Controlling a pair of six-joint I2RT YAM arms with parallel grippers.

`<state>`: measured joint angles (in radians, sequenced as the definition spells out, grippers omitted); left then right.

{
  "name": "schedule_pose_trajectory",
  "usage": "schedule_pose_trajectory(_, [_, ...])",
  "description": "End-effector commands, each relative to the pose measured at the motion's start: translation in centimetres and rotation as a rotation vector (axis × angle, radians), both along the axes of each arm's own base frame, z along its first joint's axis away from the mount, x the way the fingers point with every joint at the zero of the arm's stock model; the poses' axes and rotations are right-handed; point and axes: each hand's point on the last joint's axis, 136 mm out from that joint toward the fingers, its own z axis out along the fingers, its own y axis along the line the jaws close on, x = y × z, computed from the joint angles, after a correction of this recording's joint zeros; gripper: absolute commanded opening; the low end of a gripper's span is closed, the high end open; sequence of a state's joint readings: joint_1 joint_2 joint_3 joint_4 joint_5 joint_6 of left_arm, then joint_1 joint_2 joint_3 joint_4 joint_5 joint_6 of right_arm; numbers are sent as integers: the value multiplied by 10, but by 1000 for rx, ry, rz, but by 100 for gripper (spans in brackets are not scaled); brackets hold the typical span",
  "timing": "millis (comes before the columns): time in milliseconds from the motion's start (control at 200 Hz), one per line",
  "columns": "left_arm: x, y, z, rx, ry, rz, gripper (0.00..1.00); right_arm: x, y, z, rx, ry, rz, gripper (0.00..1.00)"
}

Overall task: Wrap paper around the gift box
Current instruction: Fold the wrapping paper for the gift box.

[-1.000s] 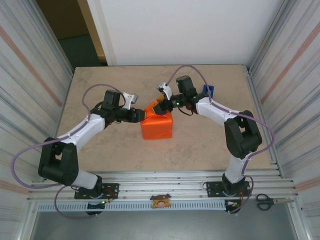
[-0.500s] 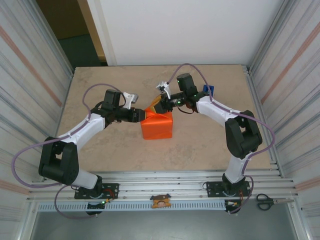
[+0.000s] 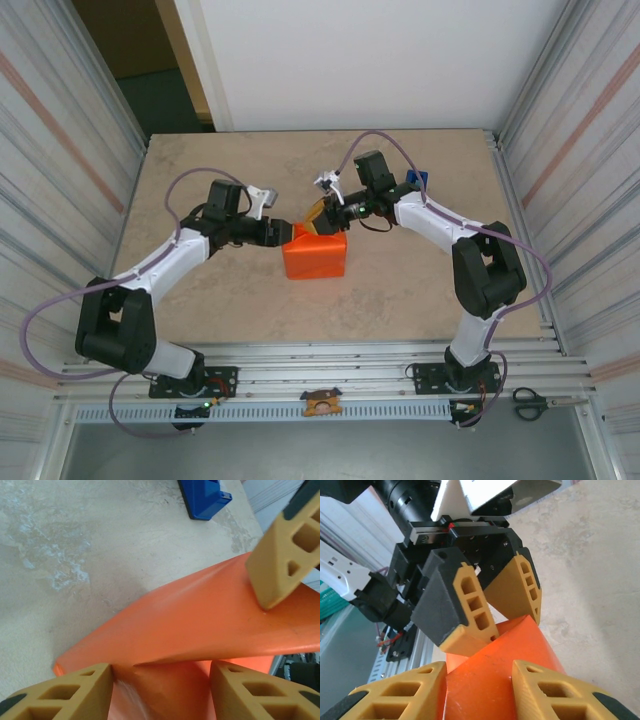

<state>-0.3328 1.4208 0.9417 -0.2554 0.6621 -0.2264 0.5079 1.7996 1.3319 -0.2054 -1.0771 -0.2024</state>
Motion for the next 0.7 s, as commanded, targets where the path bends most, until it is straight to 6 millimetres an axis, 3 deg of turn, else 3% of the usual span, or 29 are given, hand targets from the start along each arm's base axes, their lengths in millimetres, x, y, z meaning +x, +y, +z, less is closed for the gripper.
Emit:
schedule_pose_trajectory(0, [-15, 2, 13, -69, 31, -17, 56, -9, -5, 18, 19, -41, 37, 39])
schedule_pose_trajectory(291, [-7, 8, 24, -115, 51, 37, 59, -9, -4, 8, -19, -66, 24, 39])
schedule_pose_trajectory(531, [0, 15, 36, -133, 56, 106, 61, -17, -3, 18, 11, -105, 58, 45])
schedule_pose_trajectory(696, [8, 17, 45, -185, 98, 186, 66, -20, -4, 10, -17, -85, 66, 47])
